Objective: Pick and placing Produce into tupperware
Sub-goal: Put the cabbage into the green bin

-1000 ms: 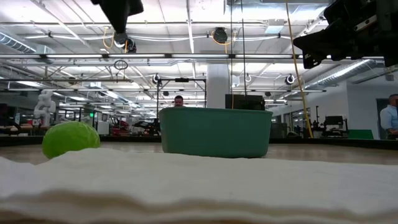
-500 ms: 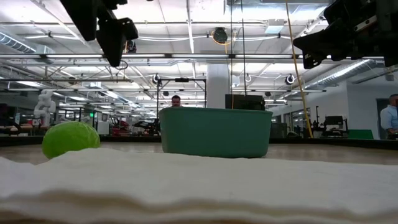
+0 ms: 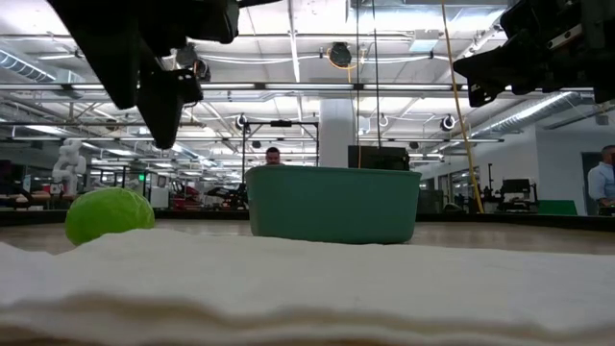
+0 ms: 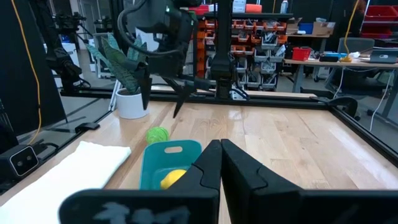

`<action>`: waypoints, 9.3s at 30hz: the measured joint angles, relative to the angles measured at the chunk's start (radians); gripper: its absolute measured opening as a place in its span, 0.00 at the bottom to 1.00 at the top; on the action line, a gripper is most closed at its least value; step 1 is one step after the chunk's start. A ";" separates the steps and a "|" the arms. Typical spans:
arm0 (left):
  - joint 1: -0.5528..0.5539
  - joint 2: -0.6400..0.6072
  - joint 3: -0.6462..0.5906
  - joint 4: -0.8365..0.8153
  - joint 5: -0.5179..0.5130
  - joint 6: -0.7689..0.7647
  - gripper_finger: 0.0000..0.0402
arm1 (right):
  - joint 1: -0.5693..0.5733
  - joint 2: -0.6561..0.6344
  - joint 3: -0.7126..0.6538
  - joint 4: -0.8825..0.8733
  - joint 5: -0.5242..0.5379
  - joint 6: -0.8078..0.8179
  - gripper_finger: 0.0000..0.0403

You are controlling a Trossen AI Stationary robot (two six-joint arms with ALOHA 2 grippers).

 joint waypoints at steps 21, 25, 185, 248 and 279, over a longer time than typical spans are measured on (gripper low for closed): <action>-0.032 0.000 -0.128 0.189 0.034 -0.070 0.80 | 0.000 0.000 0.000 0.000 0.000 0.000 0.00; -0.032 0.000 -0.147 0.209 0.030 -0.072 0.80 | 0.000 0.000 0.000 0.000 0.000 0.000 0.00; 0.082 -0.194 0.177 -0.273 -0.126 0.389 0.57 | 0.000 0.061 0.000 0.053 0.004 -0.007 0.00; 0.263 -0.076 0.290 -0.290 -0.096 0.468 0.59 | 0.000 0.062 0.000 0.052 0.004 -0.007 0.00; 0.278 0.355 0.762 -0.353 -0.009 0.595 0.59 | 0.000 0.069 0.000 0.053 0.004 -0.007 0.00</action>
